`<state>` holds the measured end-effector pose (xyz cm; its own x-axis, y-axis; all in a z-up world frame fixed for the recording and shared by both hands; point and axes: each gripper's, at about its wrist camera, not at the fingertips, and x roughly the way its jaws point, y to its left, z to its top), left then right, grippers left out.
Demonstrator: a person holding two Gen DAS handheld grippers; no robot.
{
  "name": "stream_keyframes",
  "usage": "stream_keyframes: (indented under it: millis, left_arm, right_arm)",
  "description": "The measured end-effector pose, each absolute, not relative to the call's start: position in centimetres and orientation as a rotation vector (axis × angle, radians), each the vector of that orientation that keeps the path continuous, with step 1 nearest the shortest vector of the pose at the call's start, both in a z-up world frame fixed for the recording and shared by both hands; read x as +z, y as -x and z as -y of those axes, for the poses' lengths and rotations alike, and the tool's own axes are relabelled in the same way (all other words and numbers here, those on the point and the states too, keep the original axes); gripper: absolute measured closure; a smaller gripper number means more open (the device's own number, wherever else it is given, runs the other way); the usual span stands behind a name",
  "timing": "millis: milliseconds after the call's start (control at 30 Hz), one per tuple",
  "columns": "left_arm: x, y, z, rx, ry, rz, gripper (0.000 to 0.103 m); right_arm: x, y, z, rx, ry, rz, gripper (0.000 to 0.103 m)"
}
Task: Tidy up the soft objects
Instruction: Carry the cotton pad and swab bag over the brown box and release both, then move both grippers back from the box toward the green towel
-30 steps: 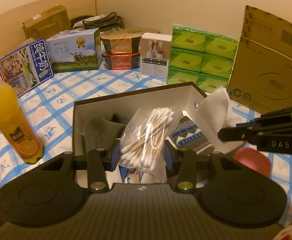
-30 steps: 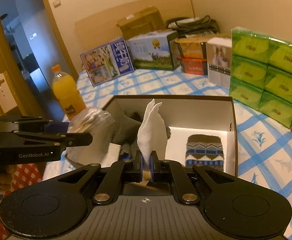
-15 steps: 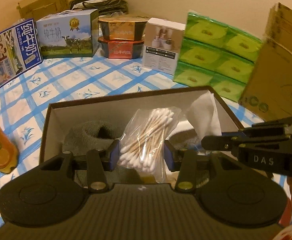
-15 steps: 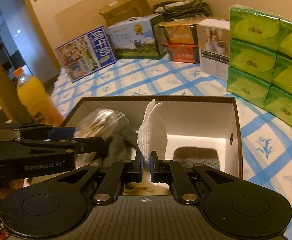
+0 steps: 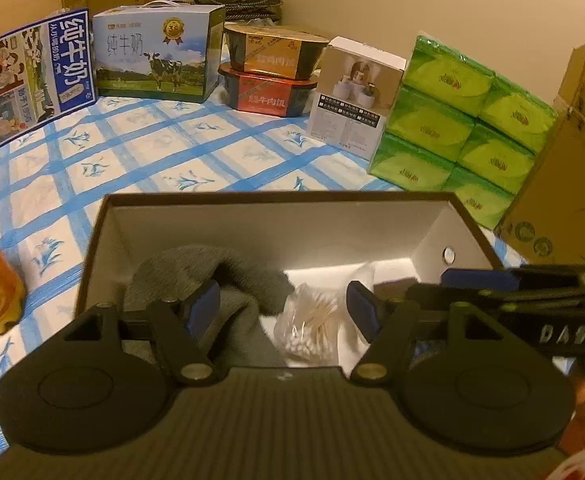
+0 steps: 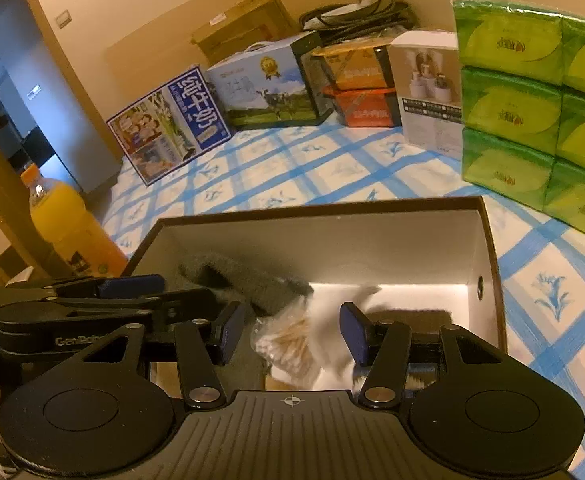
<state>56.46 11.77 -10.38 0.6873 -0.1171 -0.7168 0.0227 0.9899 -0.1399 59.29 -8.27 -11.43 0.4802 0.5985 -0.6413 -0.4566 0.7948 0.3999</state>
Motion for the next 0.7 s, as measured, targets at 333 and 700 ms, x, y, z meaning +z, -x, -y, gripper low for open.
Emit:
stream_keyframes:
  millis: [333, 700]
  left_arm:
    - [-8.3, -51.0, -11.7, -0.089, 0.087, -0.818, 0.037]
    - [-2.4, -41.2, -10.3, -0.129, 0.076, -0.721, 0.037]
  right_arm:
    - [-9.1, -54.3, 10.5, 0.671, -0.173, -0.825, 0.050]
    - [-4.7, -45.3, 13.6, 0.728, -0.203, -0.727, 0.050]
